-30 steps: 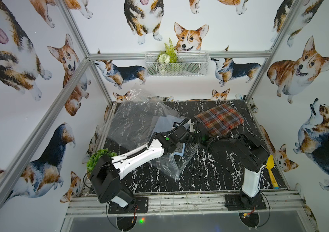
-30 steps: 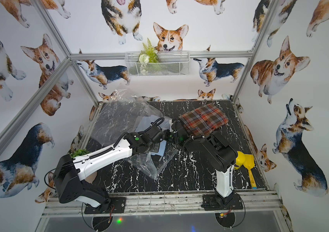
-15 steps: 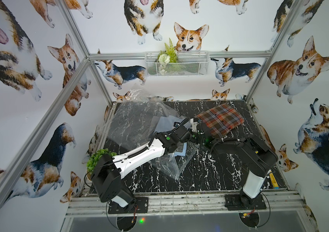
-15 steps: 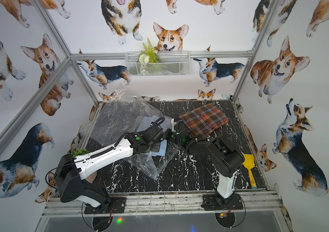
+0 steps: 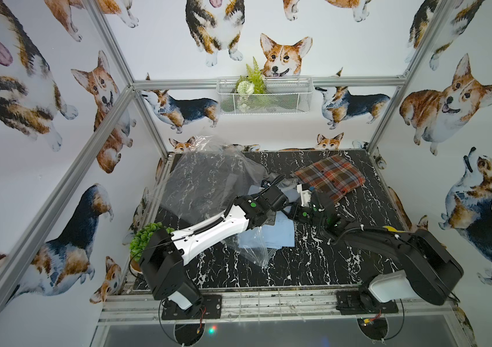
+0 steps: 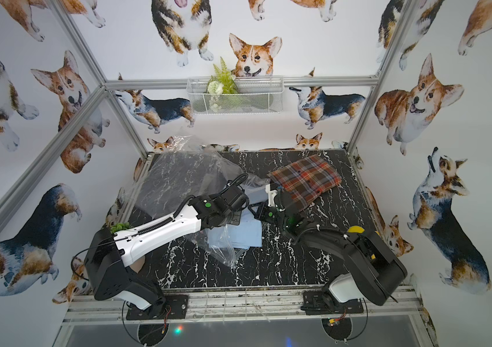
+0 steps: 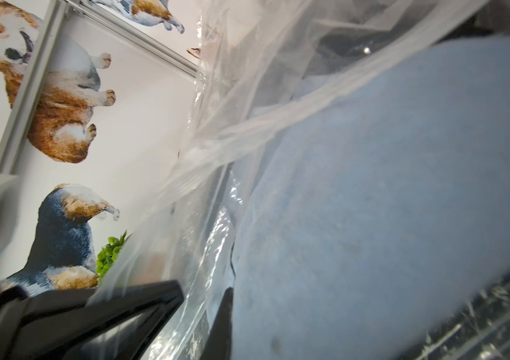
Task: Take the shirt out of the vacuum bag
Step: Take out the shirt from the vacuum bag.
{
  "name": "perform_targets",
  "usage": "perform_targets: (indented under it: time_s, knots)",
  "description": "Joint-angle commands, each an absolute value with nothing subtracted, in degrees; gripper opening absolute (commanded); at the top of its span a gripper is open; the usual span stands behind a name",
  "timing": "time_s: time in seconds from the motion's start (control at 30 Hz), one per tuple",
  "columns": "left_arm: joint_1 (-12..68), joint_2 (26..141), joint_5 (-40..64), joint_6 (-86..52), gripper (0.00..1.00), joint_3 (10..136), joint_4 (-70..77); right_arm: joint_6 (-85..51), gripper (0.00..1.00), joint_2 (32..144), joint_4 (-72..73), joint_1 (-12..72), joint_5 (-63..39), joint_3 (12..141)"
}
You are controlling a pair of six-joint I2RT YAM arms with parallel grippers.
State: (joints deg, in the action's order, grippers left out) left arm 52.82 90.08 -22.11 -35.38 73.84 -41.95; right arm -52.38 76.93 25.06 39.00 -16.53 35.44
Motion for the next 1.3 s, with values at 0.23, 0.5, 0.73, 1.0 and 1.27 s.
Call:
perform_targets:
  time_s: [0.23, 0.5, 0.73, 1.0, 1.27]
  knots:
    - [51.8, 88.8, -23.1, -36.2, 0.00, 72.5, -41.9, -44.0, 0.00, 47.8, -5.9, 39.0, -8.5, 37.0]
    - [51.8, 88.2, -21.7, -36.4, 0.00, 71.4, -41.2, -38.7, 0.00, 36.3, -21.9, 35.3, -2.9, 45.0]
    - [51.8, 87.2, -20.8, -36.7, 0.00, 70.8, -41.3, -39.7, 0.00, 41.0, -22.7, 18.3, -15.8, 50.5]
    - [51.8, 86.2, -21.0, -36.7, 0.00, 69.7, -41.5, -46.4, 0.00, 55.4, -13.1, 1.8, -30.4, 57.6]
    - [51.8, 87.3, -19.7, -36.8, 0.00, 69.8, -40.7, -49.9, 0.00, 70.1, -3.0, -0.7, -26.9, 64.9]
